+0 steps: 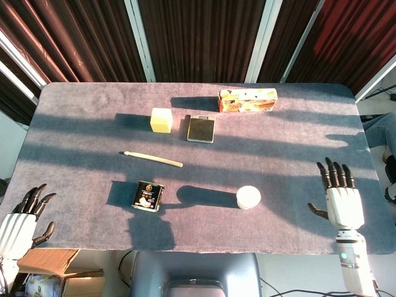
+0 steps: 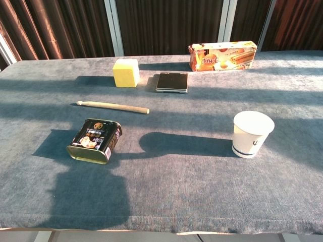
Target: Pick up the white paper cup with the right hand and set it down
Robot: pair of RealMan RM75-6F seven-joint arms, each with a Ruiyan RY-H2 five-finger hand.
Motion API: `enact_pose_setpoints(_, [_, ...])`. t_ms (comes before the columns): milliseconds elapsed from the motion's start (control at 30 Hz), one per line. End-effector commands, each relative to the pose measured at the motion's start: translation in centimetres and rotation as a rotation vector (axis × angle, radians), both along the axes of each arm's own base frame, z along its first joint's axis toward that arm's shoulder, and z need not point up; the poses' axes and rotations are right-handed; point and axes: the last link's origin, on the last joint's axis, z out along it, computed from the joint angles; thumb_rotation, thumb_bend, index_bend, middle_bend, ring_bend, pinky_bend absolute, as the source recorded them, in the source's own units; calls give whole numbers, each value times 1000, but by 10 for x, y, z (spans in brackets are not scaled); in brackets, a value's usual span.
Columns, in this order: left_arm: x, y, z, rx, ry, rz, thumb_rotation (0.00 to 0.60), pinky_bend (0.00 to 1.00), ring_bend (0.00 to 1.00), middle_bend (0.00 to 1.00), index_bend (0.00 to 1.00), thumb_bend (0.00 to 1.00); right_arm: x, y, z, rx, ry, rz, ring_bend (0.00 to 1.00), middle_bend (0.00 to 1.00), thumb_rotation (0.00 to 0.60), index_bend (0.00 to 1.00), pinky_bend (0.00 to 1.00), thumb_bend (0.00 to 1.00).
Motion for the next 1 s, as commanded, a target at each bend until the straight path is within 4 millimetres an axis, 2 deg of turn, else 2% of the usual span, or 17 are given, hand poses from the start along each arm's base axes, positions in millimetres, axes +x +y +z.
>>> enact_pose_setpoints(33, [0,0,0,-1,0,0,600,297,23,15,190,384,-1,0,-2,15,-5,-11,0,1,600,0,130,185])
enact_pose_setpoints(167, [0,0,0,0,-3,1,600,298,23,15,189,383,-1,-3,-8,58,-44,0,0,0,600,0,138,185])
enact_pose_setpoints(300, [0,0,1,0,-7,-1,600,297,23,15,190,382,-1,-8,-18,212,-187,13,0,0,600,0,151,185])
enact_pose_setpoints(500, [0,0,1,-6,-9,-5,600,298,23,15,190,384,-1,-32,-47,382,-450,48,5,4,600,1,158,184])
enact_pose_setpoints(600, [0,-1,2,0,-13,-5,600,298,23,15,190,383,0,-45,-63,453,-541,47,35,43,600,34,173,185])
enact_pose_setpoints(733, [0,-1,3,-1,-15,-4,600,298,23,16,190,383,2,-61,-84,516,-568,49,59,81,600,80,188,185])
enact_pose_setpoints(1000, [0,-3,3,-2,-18,-9,600,298,23,16,178,384,15,-75,-112,548,-546,89,121,155,600,192,250,185])
